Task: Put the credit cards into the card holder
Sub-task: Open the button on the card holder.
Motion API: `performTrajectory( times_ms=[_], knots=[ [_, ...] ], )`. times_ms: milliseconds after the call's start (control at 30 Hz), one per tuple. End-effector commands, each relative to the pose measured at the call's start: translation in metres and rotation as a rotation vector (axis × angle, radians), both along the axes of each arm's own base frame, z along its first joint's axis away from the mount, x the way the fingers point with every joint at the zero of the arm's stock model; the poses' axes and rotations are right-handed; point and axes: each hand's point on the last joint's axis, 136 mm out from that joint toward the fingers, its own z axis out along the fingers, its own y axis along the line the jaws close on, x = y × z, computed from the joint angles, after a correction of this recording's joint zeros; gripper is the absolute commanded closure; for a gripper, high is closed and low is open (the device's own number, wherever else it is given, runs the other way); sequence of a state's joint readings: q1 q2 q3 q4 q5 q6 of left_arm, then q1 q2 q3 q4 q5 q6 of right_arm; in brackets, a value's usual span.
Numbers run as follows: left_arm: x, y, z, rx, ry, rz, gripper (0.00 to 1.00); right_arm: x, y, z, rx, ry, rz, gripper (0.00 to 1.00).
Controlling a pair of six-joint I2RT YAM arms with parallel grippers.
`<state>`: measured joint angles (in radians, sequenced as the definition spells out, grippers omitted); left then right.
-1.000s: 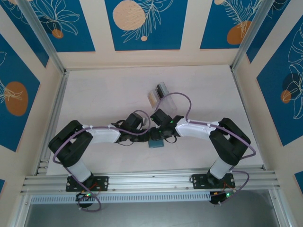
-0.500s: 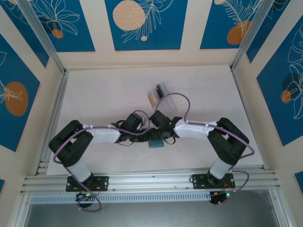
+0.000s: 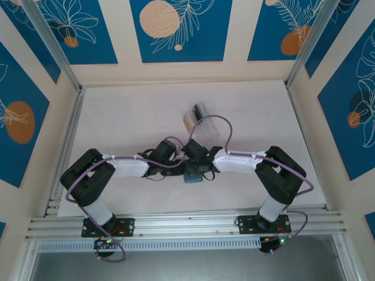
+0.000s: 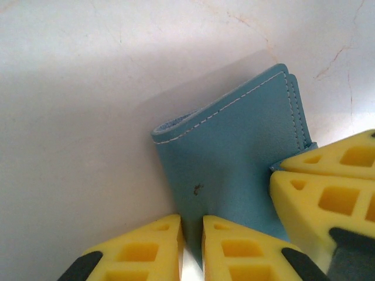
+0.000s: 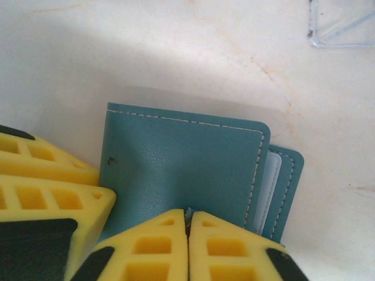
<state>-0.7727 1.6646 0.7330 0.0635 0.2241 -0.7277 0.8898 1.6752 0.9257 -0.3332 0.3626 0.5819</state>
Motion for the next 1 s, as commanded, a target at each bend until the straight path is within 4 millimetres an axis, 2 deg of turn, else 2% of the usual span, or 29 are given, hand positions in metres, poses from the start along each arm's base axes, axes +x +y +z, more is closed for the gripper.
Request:
performTrajectory(
  times_ms=[0, 100, 167, 300, 433, 533, 600, 733, 800, 867, 967],
  knots=[
    [-0.010, 0.025, -0.035, 0.129, 0.051, 0.037, 0.86, -0.033, -0.028, -0.036, -0.104, 0.166, 0.018, 1.00],
    [-0.009, 0.028, -0.036, 0.151, 0.049, 0.038, 0.87, -0.029, -0.018, -0.016, 0.027, 0.188, 0.014, 1.00],
    [-0.008, 0.030, -0.037, 0.163, 0.050, 0.042, 0.88, -0.025, -0.019, -0.002, 0.118, 0.201, -0.010, 1.00],
    [-0.010, 0.034, -0.042, 0.182, 0.056, 0.046, 0.88, -0.014, -0.033, 0.018, 0.247, 0.210, -0.080, 1.00],
    [-0.011, 0.036, -0.044, 0.194, 0.060, 0.039, 0.89, -0.007, -0.054, 0.019, 0.281, 0.226, -0.169, 0.98],
    [-0.011, 0.035, -0.044, 0.190, 0.057, 0.038, 0.89, -0.009, -0.074, 0.005, 0.234, 0.247, -0.266, 0.89],
    [-0.011, 0.034, -0.042, 0.182, 0.053, 0.036, 0.89, -0.012, -0.085, -0.005, 0.188, 0.262, -0.325, 0.78],
    [-0.010, 0.033, -0.043, 0.184, 0.056, 0.031, 0.88, -0.014, -0.115, -0.014, 0.041, 0.221, -0.450, 0.68],
    [-0.010, 0.033, -0.042, 0.182, 0.056, 0.031, 0.88, -0.012, -0.125, -0.006, -0.029, 0.161, -0.465, 0.67],
    [-0.011, 0.033, -0.042, 0.184, 0.055, 0.032, 0.88, -0.009, -0.131, 0.013, -0.101, 0.075, -0.457, 0.67],
    [-0.012, 0.035, -0.042, 0.184, 0.055, 0.031, 0.89, -0.003, -0.127, 0.042, -0.141, -0.006, -0.418, 0.66]
  ],
)
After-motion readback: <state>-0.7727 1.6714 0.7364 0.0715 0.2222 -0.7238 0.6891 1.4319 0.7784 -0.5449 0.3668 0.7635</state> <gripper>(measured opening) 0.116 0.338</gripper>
